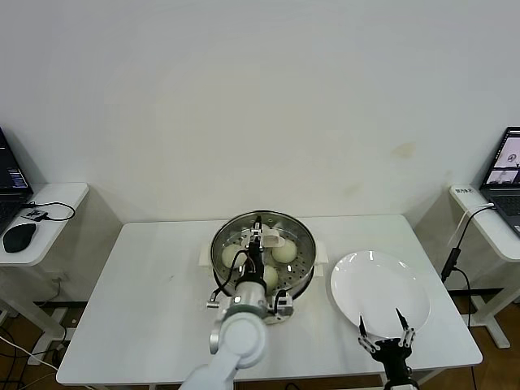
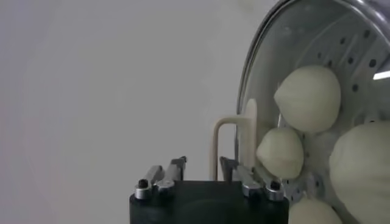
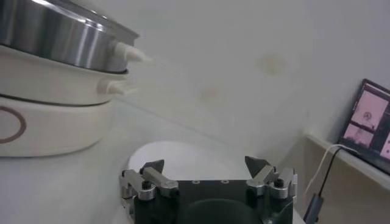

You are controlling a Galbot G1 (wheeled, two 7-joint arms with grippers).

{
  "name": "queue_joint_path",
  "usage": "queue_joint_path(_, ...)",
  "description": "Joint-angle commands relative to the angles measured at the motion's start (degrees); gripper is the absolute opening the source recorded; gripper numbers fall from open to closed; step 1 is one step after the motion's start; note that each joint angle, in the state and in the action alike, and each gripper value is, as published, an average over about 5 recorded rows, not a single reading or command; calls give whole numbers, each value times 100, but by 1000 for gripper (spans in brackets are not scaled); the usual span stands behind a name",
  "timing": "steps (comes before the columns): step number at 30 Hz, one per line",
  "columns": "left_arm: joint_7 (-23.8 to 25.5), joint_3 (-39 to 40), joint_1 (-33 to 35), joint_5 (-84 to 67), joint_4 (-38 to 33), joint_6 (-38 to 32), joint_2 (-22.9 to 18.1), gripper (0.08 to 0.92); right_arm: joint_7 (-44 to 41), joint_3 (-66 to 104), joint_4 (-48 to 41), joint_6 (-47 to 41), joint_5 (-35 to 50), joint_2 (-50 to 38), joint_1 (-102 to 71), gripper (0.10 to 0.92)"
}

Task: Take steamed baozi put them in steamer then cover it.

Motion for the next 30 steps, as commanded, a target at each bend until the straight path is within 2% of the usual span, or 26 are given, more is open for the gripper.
queue_joint_path(1,-646,-242,988,-1184,-1425,-211,582,622,-6,-18,5,5,-4,-4,-25,823)
queue_joint_path(4,-1358,-707,1570,-2586,-1971,-500,820,708,-25,-55,-9,19,15,-6,-39,823)
queue_joint_path(8,-3062,-1481,2535,-5350,-2274,-1401,1217,799,-39,-106,-17,61,157,-10,-50,823)
queue_joint_path(10,-3606,-1987,3022,-6678,-2345,-2049,1319,816,-39,-122,3,74,268,-20,-57,823)
queue_joint_path(12,-3697,-2612,3473,-7942,-2360,-2783,1281,821,-44,-144,20,89,351,-44,-71,823)
queue_joint_path(15,-3561,-3265,3970,-9099,-2259,-3545,1157,822,-70,-187,42,135,513,-110,-149,823)
queue_joint_path(21,-3496,-3560,4622,-10146,-2166,-3641,1124,823,-257,-253,199,171,1142,-358,-425,823)
queue_joint_path(30,-3385,-3442,5175,-10055,-1675,-4206,947,823,-490,-226,327,28,1609,-782,-611,823)
